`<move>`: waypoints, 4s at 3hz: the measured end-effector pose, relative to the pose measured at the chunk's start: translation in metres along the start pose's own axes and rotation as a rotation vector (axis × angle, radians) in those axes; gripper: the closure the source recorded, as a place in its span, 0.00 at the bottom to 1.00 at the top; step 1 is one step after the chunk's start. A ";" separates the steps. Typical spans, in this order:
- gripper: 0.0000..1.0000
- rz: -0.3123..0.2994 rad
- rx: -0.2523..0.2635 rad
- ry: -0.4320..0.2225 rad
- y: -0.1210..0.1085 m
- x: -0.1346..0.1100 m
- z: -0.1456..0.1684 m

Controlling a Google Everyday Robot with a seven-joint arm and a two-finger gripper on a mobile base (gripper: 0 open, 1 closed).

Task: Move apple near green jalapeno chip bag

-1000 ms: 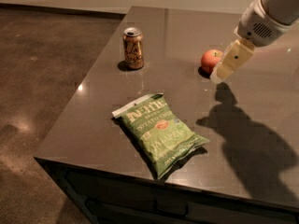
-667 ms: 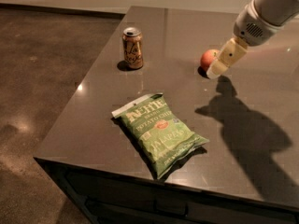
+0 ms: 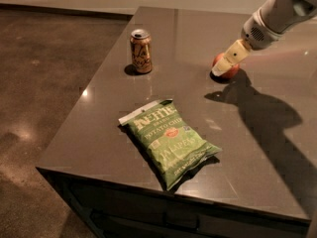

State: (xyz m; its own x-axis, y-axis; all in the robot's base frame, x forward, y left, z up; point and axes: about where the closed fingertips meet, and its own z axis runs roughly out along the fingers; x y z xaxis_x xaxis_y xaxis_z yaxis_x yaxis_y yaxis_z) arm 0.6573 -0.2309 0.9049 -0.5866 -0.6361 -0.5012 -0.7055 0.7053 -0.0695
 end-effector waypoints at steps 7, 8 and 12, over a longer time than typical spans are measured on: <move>1.00 -0.138 -0.125 -0.122 0.068 0.006 -0.011; 1.00 -0.235 -0.161 -0.136 0.101 0.016 -0.017; 0.13 -0.521 -0.277 -0.167 0.172 0.048 -0.010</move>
Offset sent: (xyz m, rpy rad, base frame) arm 0.0374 -0.0048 -0.0394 0.0534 0.0218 -0.0734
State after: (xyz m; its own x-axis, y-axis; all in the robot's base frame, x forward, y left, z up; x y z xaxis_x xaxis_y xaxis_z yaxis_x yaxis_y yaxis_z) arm 0.5039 -0.1436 0.8779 -0.0824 -0.8019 -0.5917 -0.9729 0.1933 -0.1265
